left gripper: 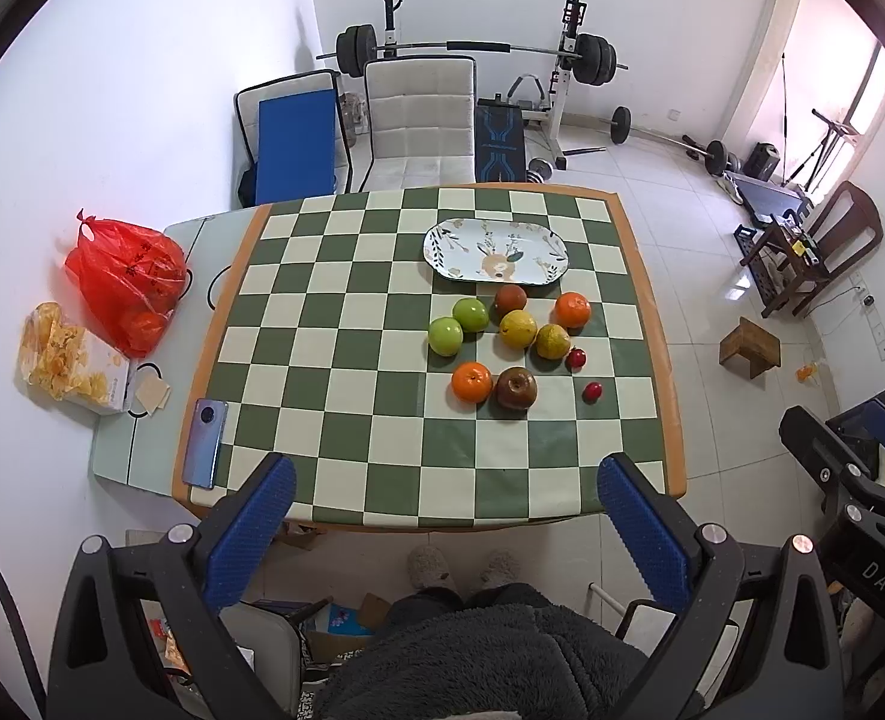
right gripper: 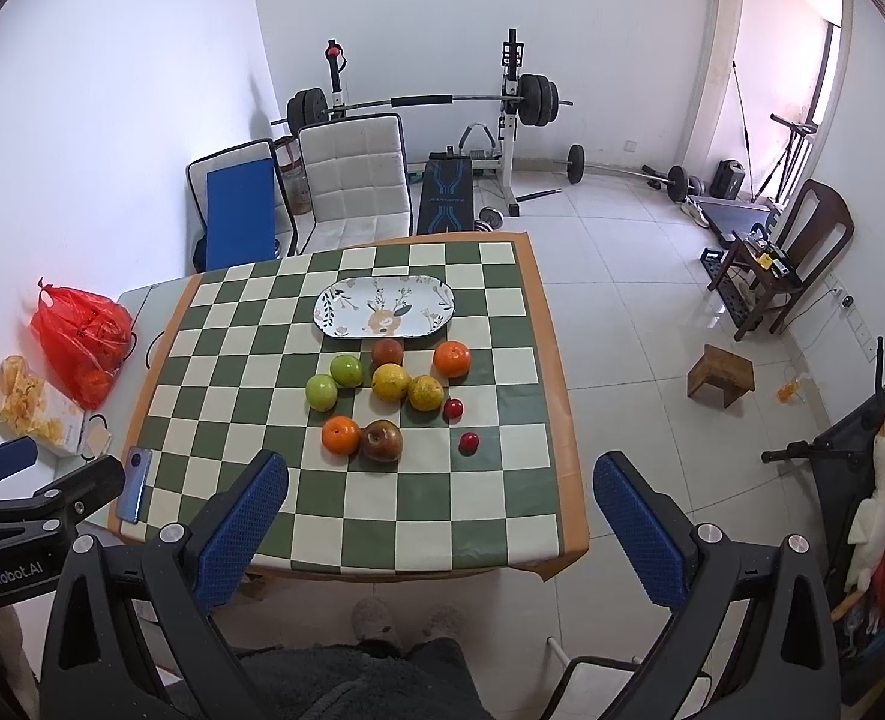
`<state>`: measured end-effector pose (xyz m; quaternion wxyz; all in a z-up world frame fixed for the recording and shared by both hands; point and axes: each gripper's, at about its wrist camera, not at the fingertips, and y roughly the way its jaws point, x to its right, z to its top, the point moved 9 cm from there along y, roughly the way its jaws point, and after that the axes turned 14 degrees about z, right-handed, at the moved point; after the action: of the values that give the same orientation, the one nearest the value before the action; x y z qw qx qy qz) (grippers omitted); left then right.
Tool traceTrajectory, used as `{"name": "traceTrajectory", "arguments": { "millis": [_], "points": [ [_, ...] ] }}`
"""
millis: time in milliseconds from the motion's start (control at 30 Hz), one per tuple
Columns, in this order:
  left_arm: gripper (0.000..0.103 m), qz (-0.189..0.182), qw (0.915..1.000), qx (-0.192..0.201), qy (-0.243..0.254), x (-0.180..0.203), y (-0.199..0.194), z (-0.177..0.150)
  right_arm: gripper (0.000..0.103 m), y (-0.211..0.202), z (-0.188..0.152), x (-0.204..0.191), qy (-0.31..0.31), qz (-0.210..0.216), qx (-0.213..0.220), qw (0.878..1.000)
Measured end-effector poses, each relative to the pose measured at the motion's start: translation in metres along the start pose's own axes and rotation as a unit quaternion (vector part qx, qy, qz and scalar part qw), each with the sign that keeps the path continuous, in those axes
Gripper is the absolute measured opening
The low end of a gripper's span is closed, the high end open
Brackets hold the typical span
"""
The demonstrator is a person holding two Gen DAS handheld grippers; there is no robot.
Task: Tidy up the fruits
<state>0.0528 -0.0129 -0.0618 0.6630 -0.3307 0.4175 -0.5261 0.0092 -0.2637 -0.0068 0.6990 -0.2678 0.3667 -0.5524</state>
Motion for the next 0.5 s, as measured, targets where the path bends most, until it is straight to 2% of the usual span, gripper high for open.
{"name": "traceTrajectory", "arguments": {
  "millis": [500],
  "points": [
    [0.103,0.001,1.0,0.002,0.0,-0.0001,-0.0003,-0.0004,0.103,-0.0005,-0.0006,0.0008,0.001,0.003,0.002,1.0]
  ]
}}
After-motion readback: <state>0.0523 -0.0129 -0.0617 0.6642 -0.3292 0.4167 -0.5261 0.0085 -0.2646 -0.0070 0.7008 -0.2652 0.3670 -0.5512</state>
